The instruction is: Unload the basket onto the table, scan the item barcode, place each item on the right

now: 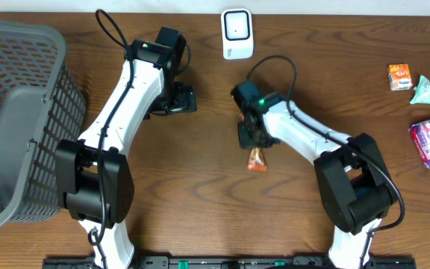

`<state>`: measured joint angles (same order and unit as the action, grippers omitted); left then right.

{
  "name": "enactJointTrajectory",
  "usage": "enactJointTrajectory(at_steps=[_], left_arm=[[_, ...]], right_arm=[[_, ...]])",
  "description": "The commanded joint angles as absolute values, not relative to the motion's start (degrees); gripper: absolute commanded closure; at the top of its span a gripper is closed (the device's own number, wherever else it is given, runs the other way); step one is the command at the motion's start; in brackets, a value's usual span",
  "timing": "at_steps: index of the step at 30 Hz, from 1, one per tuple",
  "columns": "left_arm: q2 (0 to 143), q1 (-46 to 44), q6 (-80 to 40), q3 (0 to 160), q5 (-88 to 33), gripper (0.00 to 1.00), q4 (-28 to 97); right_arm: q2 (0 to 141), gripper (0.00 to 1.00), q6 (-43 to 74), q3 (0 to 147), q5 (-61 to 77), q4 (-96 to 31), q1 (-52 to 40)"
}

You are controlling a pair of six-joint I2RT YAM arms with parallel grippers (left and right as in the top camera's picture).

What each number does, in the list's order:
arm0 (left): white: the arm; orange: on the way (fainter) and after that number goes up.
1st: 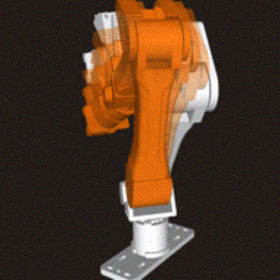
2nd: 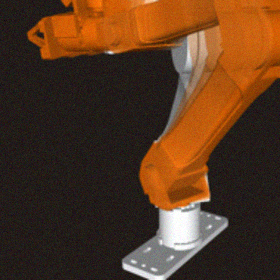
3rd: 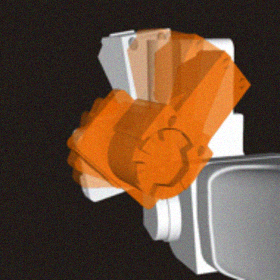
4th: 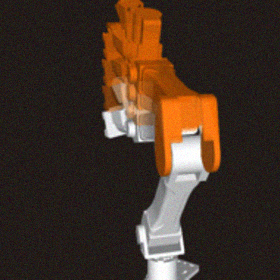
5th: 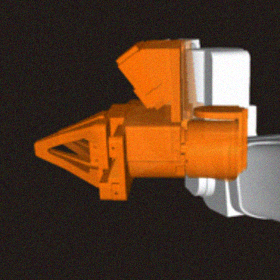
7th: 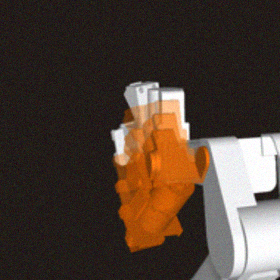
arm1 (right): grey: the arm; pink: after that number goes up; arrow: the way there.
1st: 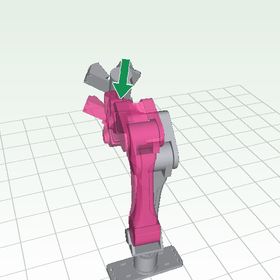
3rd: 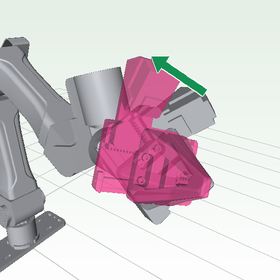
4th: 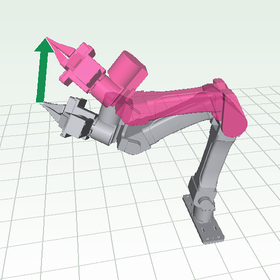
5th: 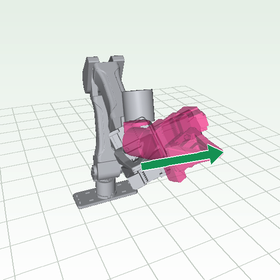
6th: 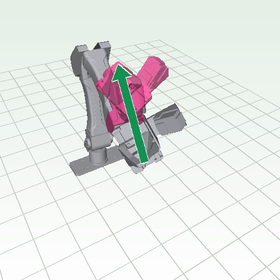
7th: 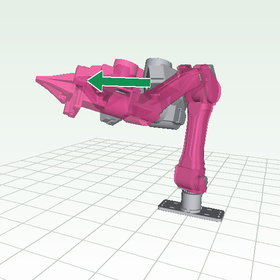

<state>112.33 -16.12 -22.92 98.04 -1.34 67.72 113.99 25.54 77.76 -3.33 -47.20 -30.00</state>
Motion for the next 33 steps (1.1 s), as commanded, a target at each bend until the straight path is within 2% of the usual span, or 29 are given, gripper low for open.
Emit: enactJointTrajectory(at_steps=[1, 10, 13, 18, 21, 29, 33], left_arm=[[112.9, -15.9, -23.0, 97.6, -0.8, 0.02, 68.1], [112.9, -15.9, -23.0, 97.6, -0.8, 0.02, 68.1], [112.9, -15.9, -23.0, 97.6, -0.8, 0.02, 68.1], [112.9, -15.9, -23.0, 97.6, -0.8, 0.02, 68.1], [112.9, -15.9, -23.0, 97.6, -0.8, 0.02, 68.1], [112.9, -15.9, -23.0, 97.6, -0.8, 0.02, 68.1], [112.9, -15.9, -23.0, 97.6, -0.8, 0.02, 68.1]], right_arm=[[113.9, 0.99, 21.6, 84.3, -6.2, -45.9, -28.3], [113.9, 0.99, 21.9, 88.6, -4.3, -23.1, -25.2], [114.0, 0.99, 24.9, 88.6, -2.3, -13.8, -24.4], [115.8, 0.99, 28.8, 90.8, 1.7, -5.3, -23.0], [119.2, 0.99, 28.8, 97.0, 2.1, -6.7, -22.5], [134.5, 0.99, 28.3, 124.9, 1.4, -24.6, -21.0], [139.8, 0.99, 29.6, 131.6, 1.4, -31.2, -19.9]])
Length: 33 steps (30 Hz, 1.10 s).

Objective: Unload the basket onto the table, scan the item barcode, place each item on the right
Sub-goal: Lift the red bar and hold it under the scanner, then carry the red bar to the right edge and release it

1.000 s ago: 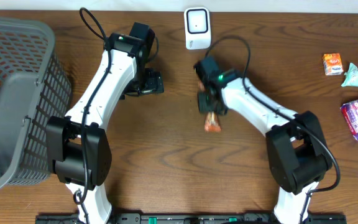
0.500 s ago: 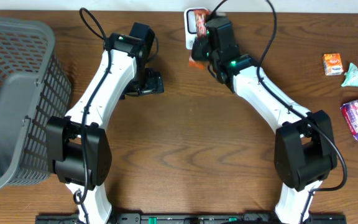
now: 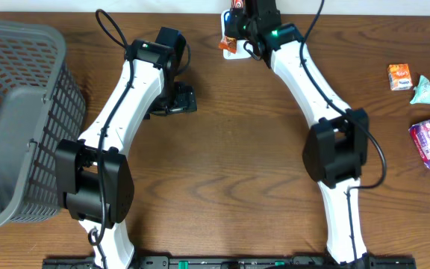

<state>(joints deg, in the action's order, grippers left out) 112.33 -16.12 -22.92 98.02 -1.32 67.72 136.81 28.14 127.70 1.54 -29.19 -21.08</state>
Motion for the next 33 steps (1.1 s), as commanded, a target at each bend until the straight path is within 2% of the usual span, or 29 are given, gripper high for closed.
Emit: enactJointTrajectory(at_steps=[1, 9, 13, 18, 25, 29, 33], left_arm=[[112.9, -15.9, -23.0, 97.6, -0.8, 0.02, 68.1], [112.9, -15.9, -23.0, 97.6, -0.8, 0.02, 68.1], [112.9, -15.9, -23.0, 97.6, -0.8, 0.02, 68.1], [112.9, -15.9, -23.0, 97.6, -0.8, 0.02, 68.1], [112.9, -15.9, -23.0, 97.6, -0.8, 0.02, 68.1], [112.9, -15.9, -23.0, 97.6, -0.8, 0.02, 68.1], [112.9, -15.9, -23.0, 97.6, -0.8, 0.02, 68.1]], right_arm=[[140.4, 0.99, 29.8, 131.7, 1.6, -32.1, -19.6], [140.5, 0.99, 29.5, 133.3, 3.7, -35.2, -17.4], [140.2, 0.99, 29.5, 137.4, 3.6, -40.8, -14.3], [140.1, 0.99, 25.9, 144.0, 3.1, -54.0, -7.4], [140.1, 0.99, 14.4, 145.3, -9.6, -69.8, 4.8], [140.1, 0.99, 11.9, 145.3, -16.8, -76.2, 11.5], [140.1, 0.99, 11.9, 144.6, -16.7, -78.2, 16.7]])
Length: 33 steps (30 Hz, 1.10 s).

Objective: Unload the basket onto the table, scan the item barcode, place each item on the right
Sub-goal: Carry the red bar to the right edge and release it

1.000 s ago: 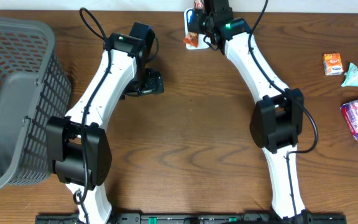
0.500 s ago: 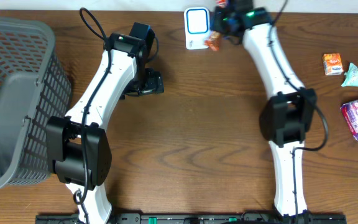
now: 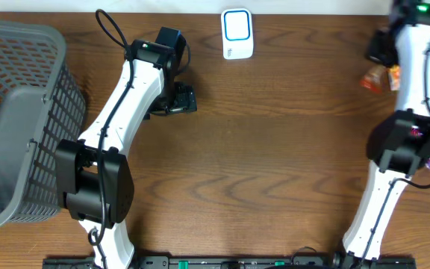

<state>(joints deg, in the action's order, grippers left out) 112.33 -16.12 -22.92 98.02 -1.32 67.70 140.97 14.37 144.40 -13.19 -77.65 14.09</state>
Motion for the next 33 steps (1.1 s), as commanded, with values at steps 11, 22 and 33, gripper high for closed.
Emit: enactJointTrajectory(at_steps=[11, 22, 33], left_arm=[[112.9, -15.9, -23.0, 97.6, -0.8, 0.02, 68.1], [112.9, -15.9, -23.0, 97.6, -0.8, 0.02, 68.1], [112.9, -15.9, -23.0, 97.6, -0.8, 0.02, 68.1]], right_arm=[[140.1, 0.34, 12.2, 143.7, -16.0, -78.3, 22.9], [136.0, 0.01, 13.3, 144.3, -15.9, -83.8, 22.6], [115.7, 0.01, 12.5, 144.3, 12.6, -87.1, 22.0]])
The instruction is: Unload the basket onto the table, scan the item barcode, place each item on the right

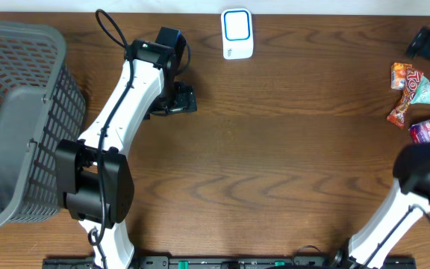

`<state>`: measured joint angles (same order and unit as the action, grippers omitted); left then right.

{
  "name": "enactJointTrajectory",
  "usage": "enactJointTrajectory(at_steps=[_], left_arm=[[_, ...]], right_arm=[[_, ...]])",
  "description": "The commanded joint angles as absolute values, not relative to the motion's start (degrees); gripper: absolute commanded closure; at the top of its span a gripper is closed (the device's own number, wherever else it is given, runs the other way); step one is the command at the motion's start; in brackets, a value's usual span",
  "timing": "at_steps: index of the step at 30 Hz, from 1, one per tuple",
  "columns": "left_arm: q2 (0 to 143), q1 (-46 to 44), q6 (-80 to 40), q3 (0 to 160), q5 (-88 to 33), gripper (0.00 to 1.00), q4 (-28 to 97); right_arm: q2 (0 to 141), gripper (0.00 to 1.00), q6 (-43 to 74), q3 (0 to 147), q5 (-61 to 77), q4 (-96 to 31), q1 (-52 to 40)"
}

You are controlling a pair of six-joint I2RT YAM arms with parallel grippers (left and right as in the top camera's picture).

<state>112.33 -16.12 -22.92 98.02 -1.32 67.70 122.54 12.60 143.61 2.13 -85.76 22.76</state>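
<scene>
The white barcode scanner [237,33] with its lit blue-edged face stands at the table's far edge, middle. The scanned item, a red-orange snack packet [402,104], lies flat at the far right among other packets. My right gripper [426,43] hovers just beyond it near the right edge, apart from the packet with nothing in it; it looks open. Left of the scanner, my left gripper [178,99] rests low over the table, its fingers together and empty.
A grey mesh basket [17,119] fills the left edge. At the far right lie an orange box [400,72], a mint-green packet and a pink packet [426,131], crowded around the snack packet.
My right gripper held the snack packet above the right-hand items; the packet now lies on the table among them, and the gripper sits farther right and back, off it.
First my right gripper held the snack packet at mid-table. Then it held the packet right at the scanner's face. After that it had carried the packet over to the right-hand pile. Now the packet lies there, let go. The left arm never moved.
</scene>
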Motion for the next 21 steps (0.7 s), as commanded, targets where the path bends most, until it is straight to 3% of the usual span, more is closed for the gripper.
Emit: enactJointTrajectory(at_steps=[1, 10, 21], left_arm=[[112.9, -15.9, -23.0, 97.6, -0.8, 0.02, 68.1], [112.9, -15.9, -23.0, 97.6, -0.8, 0.02, 68.1], [112.9, -15.9, -23.0, 97.6, -0.8, 0.02, 68.1]], right_arm=[[113.8, 0.01, 12.5, 144.3, 13.6, -87.8, 21.7], [97.2, 0.01, 4.0, 142.3, 15.7, -97.3, 16.1], [73.8, 0.01, 3.3, 116.2, 11.3, -96.4, 8.1]])
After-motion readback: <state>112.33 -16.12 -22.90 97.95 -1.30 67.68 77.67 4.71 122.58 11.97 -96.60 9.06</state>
